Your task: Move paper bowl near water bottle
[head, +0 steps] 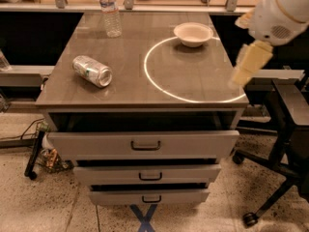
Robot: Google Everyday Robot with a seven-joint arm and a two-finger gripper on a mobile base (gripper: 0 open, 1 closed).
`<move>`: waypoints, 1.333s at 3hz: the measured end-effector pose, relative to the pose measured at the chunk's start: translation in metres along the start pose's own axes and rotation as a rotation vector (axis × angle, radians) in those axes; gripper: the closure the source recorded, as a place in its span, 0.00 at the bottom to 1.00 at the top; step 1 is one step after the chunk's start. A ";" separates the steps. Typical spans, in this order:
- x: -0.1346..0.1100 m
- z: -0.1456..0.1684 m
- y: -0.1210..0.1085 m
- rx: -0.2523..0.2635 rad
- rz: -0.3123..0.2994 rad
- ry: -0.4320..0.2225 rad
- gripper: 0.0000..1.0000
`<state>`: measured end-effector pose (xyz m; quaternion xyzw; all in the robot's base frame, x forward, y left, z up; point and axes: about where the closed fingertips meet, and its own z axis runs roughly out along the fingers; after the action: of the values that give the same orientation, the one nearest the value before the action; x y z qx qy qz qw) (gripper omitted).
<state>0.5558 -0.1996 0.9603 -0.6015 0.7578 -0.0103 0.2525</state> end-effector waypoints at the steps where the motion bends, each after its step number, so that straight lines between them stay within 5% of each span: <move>1: -0.008 0.010 -0.063 0.079 0.009 -0.072 0.00; 2: -0.008 0.010 -0.063 0.079 0.009 -0.072 0.00; 4: -0.044 0.056 -0.083 0.068 0.028 -0.198 0.00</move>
Offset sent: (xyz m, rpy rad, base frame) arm 0.0460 -0.0046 0.0042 0.0399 -0.0565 -0.0082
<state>0.6596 -0.1658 0.9548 -0.5800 0.7367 0.0273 0.3466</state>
